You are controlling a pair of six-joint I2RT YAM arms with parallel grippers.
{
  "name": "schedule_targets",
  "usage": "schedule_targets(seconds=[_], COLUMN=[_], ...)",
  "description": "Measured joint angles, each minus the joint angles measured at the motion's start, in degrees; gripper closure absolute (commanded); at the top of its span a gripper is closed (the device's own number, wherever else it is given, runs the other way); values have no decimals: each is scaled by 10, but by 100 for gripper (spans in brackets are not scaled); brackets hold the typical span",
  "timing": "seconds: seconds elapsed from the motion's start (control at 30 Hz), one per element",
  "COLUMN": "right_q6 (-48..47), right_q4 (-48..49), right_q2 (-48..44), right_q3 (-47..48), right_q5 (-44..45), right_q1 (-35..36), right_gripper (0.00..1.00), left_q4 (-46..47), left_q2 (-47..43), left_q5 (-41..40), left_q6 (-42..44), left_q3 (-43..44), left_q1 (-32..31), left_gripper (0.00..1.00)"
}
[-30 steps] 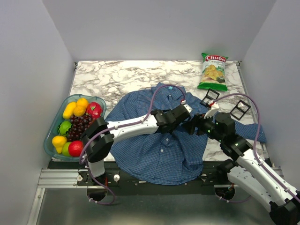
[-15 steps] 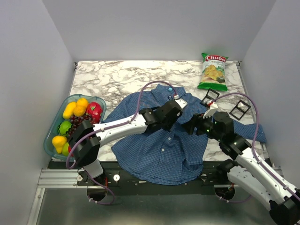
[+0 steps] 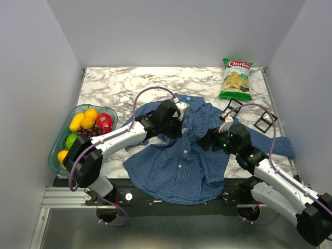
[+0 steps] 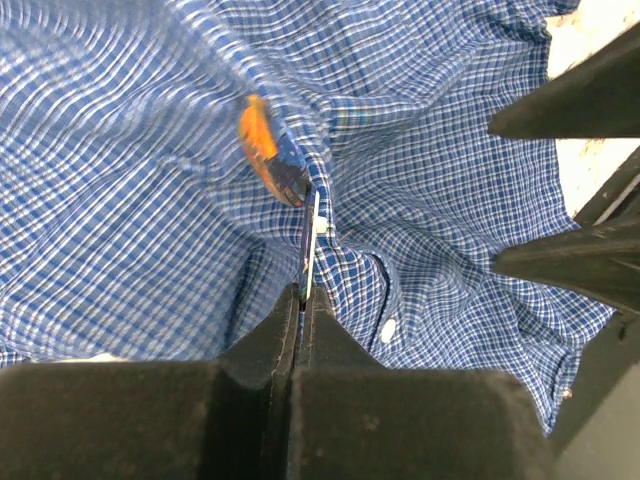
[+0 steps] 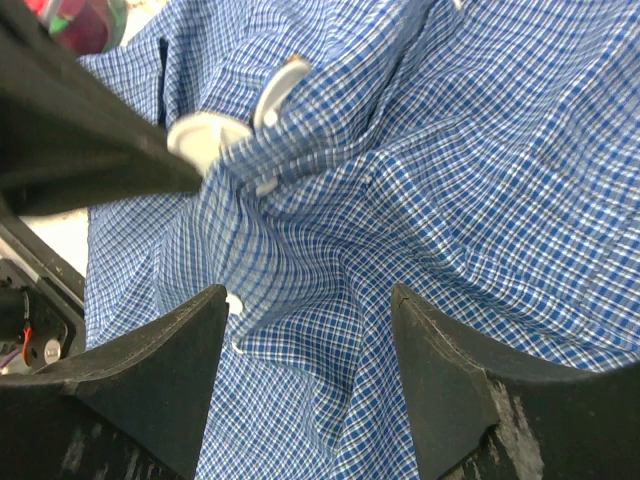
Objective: Pin the brooch onto the clothing
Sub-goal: Pin the brooch to the clothes.
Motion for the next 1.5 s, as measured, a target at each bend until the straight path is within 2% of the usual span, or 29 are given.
schedule_targets(seconds=[0.1,0.4,0.6,0.7,0.9,1.5], right_q6=[3,4,-3,-7,-14,-18], right_q4=[31,135,182,199,220,237], right_q2=[23,88,132,148,166,165], right_q3=[-7,-14,-14,-15,-15,-16], right_q5=[-15,-64,-86,-96,-108,-131], right_q1=[0,0,0,0,0,0], right_gripper=[25,28,35,43,46,63], left_q4=[8,87,155,179,208,217], left_q2=[0,0,0,3,20,28], left_q5=[56,208,279,305,333,358], left_q6=[-2,3,-2,-8,-17,-18], left_q3=[-13,-60,-105,-106,-106,-106], left_q1=[36,75,89,94,100,105], left_gripper=[100,100,100,100,100,100])
